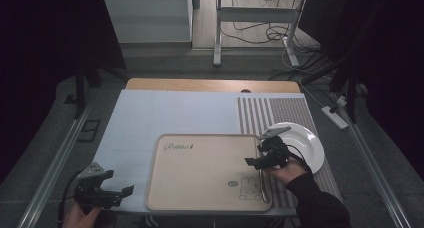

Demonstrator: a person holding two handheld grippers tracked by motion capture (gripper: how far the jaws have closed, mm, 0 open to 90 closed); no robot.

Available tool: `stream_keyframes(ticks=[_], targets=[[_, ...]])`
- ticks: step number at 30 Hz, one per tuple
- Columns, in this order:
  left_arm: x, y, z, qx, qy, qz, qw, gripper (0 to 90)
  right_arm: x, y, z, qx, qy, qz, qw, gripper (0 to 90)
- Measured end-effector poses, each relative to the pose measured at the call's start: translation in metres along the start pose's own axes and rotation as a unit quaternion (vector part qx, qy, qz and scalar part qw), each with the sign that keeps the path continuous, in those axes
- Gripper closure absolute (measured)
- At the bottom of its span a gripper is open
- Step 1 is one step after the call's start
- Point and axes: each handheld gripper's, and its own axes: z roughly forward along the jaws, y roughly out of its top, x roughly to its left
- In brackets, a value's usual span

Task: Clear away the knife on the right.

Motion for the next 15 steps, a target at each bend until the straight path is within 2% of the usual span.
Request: stream_keyframes(ticks=[5,15], targets=[[-0.0002,0.0001,0.0001,0.001,0.000,0.001,1.0000,1.4,0.0011,-0.0020,-0.0021,-0.008,-0.004,-0.001,1.0000,18.6],[-0.0002,0.0001,0.0001,0.001,0.001,0.000,1.0000,1.5,-0.0011,-0.0086,-0.0086,-0.017,-0.009,0.006,0.9998,12.7]])
